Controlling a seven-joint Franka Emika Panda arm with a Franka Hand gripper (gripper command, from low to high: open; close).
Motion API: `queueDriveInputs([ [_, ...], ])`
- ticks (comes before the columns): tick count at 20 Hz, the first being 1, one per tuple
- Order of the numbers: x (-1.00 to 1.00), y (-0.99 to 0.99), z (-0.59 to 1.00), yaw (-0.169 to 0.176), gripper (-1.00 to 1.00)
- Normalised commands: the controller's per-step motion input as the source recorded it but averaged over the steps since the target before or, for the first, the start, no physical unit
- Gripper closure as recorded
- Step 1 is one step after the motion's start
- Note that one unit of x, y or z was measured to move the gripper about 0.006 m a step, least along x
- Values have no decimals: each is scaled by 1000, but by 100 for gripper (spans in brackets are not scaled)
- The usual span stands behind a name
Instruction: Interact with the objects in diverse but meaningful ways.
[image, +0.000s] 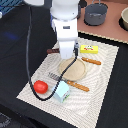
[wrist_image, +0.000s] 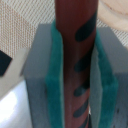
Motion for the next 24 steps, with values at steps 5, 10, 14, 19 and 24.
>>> queueDriveInputs([
  [5,-512,-3,-154,8,100],
  [10,-347,-6,-197,6,100],
  [14,-196,0,-183,6,100],
  [19,-113,-18,-258,11,100],
  [24,-266,-92,-122,1,100],
])
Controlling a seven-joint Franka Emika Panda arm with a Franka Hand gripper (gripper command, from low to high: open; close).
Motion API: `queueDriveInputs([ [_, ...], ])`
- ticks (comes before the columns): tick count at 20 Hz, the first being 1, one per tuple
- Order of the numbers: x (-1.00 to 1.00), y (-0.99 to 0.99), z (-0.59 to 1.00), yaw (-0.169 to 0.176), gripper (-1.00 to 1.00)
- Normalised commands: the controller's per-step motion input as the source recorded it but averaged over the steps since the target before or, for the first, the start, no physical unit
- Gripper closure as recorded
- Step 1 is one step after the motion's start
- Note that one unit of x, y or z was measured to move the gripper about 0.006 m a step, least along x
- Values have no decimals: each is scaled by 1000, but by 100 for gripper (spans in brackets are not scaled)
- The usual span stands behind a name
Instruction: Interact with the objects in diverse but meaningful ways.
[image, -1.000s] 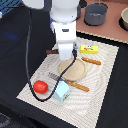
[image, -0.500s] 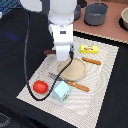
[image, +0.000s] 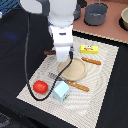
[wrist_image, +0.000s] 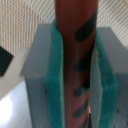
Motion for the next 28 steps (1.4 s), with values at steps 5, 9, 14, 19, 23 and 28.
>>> queueDriveInputs([
  [5,-260,-111,-157,0,100],
  [9,-389,-247,-118,0,100],
  [14,-328,-161,-130,0,100],
  [19,-248,-60,-165,0,100],
  [23,-204,-9,-182,0,-100],
  [28,-189,25,-55,54,-100],
])
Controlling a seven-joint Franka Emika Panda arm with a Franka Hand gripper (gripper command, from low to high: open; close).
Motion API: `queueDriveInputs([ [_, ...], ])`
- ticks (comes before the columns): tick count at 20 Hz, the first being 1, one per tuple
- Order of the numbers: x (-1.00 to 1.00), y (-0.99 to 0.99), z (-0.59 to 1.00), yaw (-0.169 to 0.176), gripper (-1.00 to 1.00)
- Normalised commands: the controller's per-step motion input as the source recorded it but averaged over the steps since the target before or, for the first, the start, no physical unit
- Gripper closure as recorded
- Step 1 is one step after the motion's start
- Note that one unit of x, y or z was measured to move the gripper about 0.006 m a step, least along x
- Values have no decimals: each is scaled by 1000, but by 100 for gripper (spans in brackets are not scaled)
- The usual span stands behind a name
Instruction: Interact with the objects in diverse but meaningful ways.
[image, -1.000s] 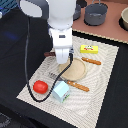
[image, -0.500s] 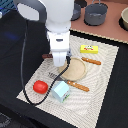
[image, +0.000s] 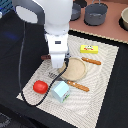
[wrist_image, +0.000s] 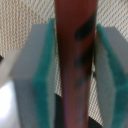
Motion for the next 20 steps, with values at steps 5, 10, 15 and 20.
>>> queueDriveInputs([
  [5,-192,20,43,42,-100],
  [10,-330,-123,946,-4,-100],
  [15,-159,-324,1000,-18,-100],
  [20,-39,-342,786,-77,-100],
])
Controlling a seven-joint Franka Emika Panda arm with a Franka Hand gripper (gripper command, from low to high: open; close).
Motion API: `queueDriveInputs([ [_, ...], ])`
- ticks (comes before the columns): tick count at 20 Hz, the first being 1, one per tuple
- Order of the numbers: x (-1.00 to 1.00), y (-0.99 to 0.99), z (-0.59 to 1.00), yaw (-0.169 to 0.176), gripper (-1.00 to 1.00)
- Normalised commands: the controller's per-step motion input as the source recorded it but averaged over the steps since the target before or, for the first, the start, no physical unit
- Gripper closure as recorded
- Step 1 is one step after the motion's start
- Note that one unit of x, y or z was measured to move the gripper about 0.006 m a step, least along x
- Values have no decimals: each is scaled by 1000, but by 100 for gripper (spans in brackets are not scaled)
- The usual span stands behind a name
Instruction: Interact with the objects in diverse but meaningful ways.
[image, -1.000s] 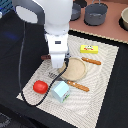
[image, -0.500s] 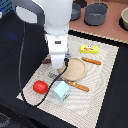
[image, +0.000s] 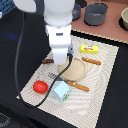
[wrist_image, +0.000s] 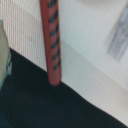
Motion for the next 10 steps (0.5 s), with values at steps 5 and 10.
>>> queueDriveInputs([
  [5,0,-466,247,-176,-100],
  [10,34,-542,42,-179,-100],
])
